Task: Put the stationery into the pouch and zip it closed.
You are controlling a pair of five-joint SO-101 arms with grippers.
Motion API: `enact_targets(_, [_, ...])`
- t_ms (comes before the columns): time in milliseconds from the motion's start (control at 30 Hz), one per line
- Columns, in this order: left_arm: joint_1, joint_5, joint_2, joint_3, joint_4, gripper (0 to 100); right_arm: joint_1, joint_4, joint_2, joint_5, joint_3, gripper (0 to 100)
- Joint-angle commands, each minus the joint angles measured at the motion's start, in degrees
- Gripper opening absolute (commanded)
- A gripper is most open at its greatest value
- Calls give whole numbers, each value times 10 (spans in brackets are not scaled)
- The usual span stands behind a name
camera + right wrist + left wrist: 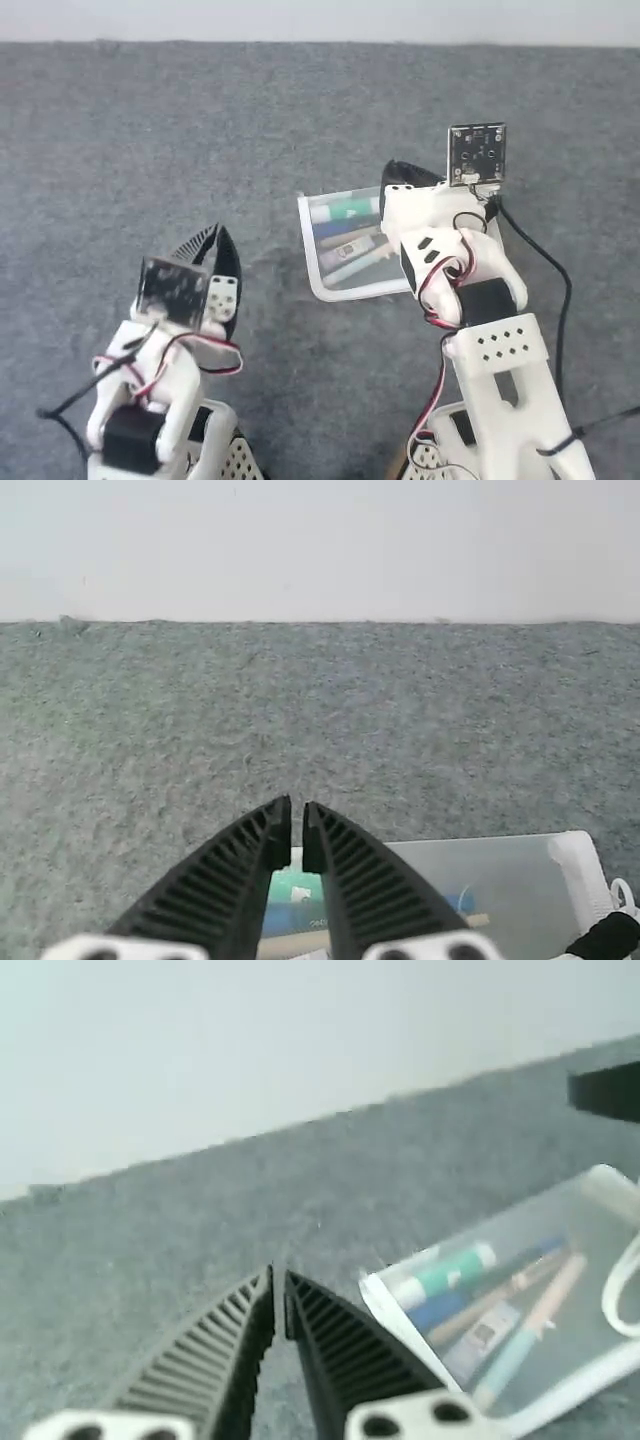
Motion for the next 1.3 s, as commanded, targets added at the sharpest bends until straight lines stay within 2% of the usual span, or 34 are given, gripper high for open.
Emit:
enact_targets(0, [-7,11,-70,10,-8,12,-4,1,-23,5,-16,7])
enact_targets(1267, [-8,12,-59,13,-9,13,-5,-4,-476,6,155,6])
